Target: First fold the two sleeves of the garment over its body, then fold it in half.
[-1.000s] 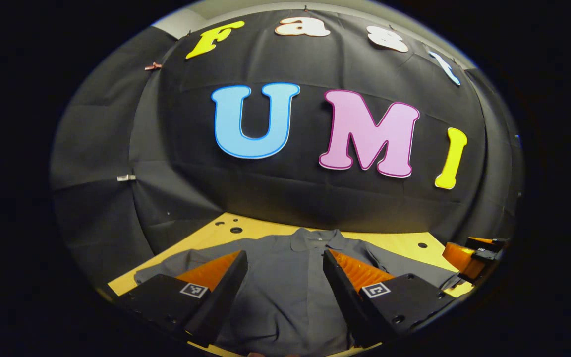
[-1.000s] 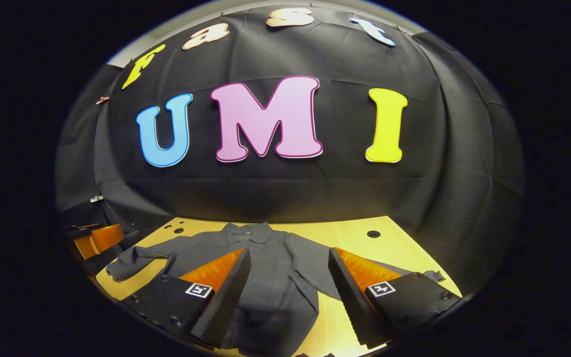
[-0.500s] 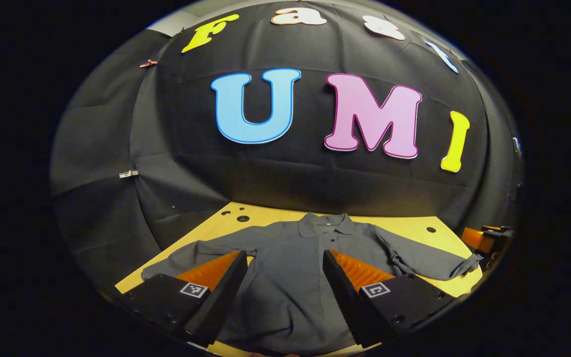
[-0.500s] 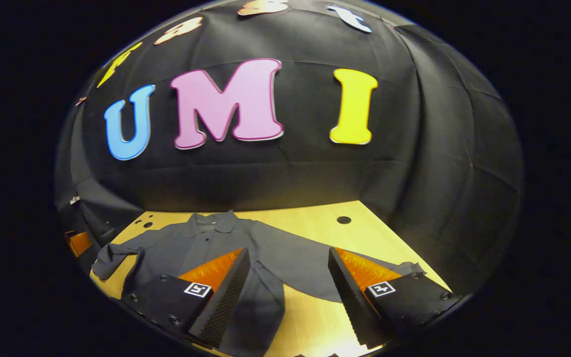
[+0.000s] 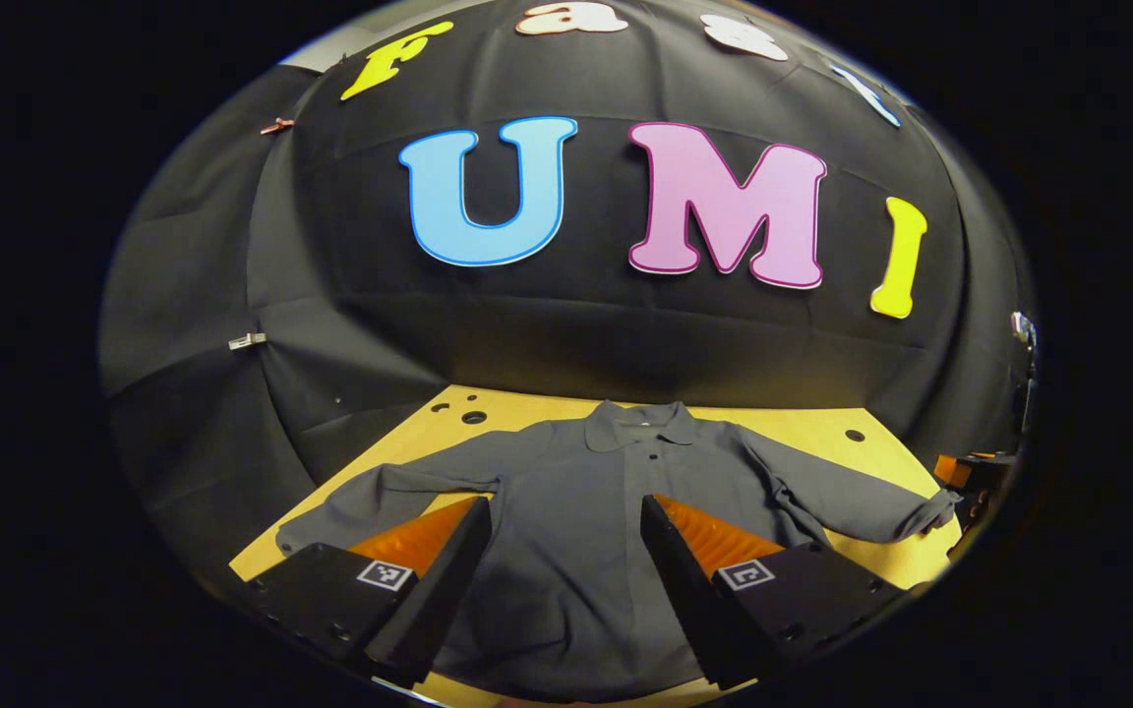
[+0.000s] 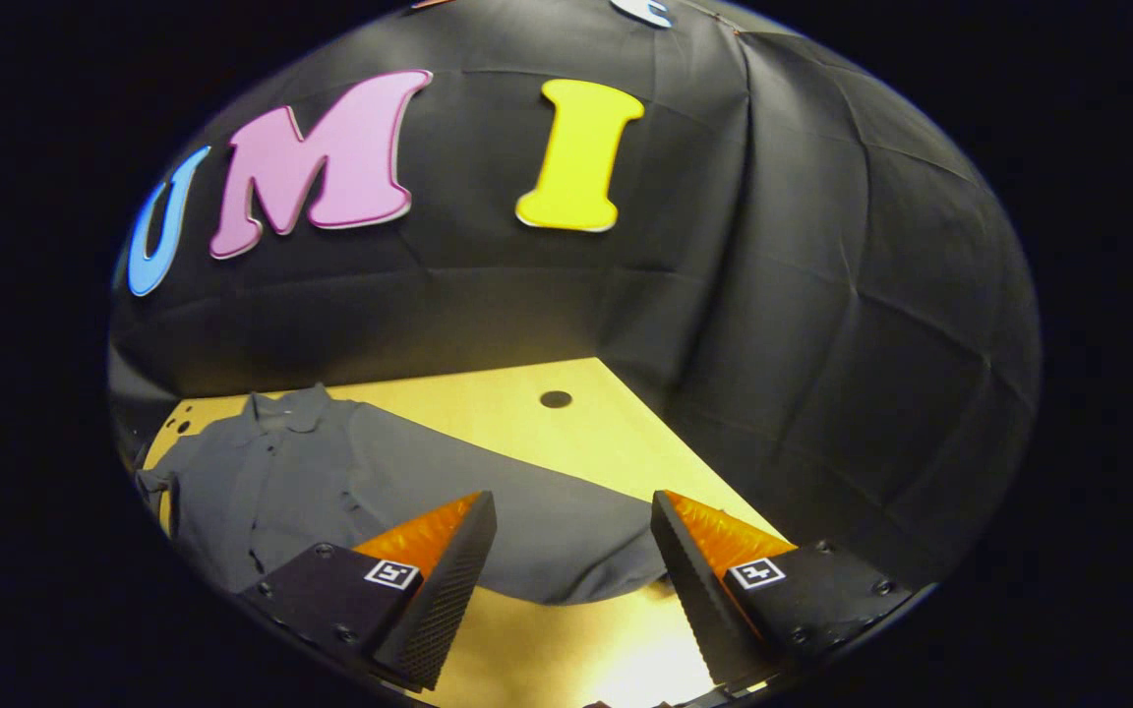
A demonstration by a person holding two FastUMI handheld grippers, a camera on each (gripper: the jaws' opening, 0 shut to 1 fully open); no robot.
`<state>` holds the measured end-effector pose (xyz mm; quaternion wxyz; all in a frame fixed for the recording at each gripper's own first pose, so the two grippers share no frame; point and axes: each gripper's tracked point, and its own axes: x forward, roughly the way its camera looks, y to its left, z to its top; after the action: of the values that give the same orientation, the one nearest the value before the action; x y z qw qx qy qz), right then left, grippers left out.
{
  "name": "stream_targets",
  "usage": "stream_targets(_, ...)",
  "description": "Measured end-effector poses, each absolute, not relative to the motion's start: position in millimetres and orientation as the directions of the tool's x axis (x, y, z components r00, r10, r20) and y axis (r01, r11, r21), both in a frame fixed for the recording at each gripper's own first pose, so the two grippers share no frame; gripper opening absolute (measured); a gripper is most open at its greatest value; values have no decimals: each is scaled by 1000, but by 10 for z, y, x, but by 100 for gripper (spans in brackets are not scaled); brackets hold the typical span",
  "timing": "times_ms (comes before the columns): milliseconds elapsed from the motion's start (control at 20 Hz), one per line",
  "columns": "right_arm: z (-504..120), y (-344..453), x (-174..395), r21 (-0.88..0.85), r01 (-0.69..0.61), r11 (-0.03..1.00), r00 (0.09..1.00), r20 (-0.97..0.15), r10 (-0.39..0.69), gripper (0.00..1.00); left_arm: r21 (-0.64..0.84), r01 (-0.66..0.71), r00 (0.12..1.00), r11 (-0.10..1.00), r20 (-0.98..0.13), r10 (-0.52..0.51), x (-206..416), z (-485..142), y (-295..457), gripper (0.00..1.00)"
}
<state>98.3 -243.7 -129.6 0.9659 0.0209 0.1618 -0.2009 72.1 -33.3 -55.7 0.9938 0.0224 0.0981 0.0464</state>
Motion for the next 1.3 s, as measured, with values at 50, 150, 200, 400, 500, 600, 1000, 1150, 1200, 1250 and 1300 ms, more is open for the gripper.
stream_targets(50, -1385, -2563, 994, -12, 428, 904, 847, -342, -406, 98, 52, -83, 976, 995, -198, 92, 737, -568, -373, 96)
stream_targets(150, -1584, -2816, 946, 8, 492, 871, 803, -391, -450, 98, 49, -72, 975, 996, -208, 81, 761, -602, -434, 96)
stream_targets(200, -1676, -2878, 930, 20, 513, 858, 785, -414, -460, 98, 51, -69, 974, 996, -211, 78, 769, -631, -450, 96)
stream_targets(400, -2049, -3260, 787, -16, 579, 815, 701, -501, -508, 98, 51, -63, 972, 997, -226, 73, 808, -673, -478, 96)
stream_targets(500, -2184, -3340, 814, -7, 594, 805, 681, -529, -507, 98, 56, -67, 969, 996, -234, 78, 818, -712, -453, 96)
stream_targets(600, -2253, -3381, 878, 35, 604, 796, 679, -546, -491, 98, 63, -68, 966, 996, -244, 81, 823, -738, -444, 96)
stream_targets(1000, -2644, -3418, 1274, 48, 573, 818, 651, -633, -419, 99, 86, -78, 955, 993, -278, 99, 839, -867, -453, 97)
stream_targets(1150, -2751, -3389, 1334, 41, 561, 827, 639, -657, -400, 99, 86, -83, 952, 993, -286, 104, 846, -883, -469, 97)
stream_targets(1200, -2764, -3364, 1334, 45, 556, 830, 640, -660, -393, 99, 86, -83, 952, 993, -289, 104, 870, -885, -478, 97)
stream_targets(1250, -2758, -3361, 1348, 51, 556, 830, 644, -657, -391, 100, 87, -83, 950, 993, -293, 105, 866, -882, -473, 97)
stream_targets(1300, -2758, -3364, 1332, 56, 557, 828, 645, -658, -389, 100, 88, -83, 949, 993, -295, 106, 879, -882, -470, 97)
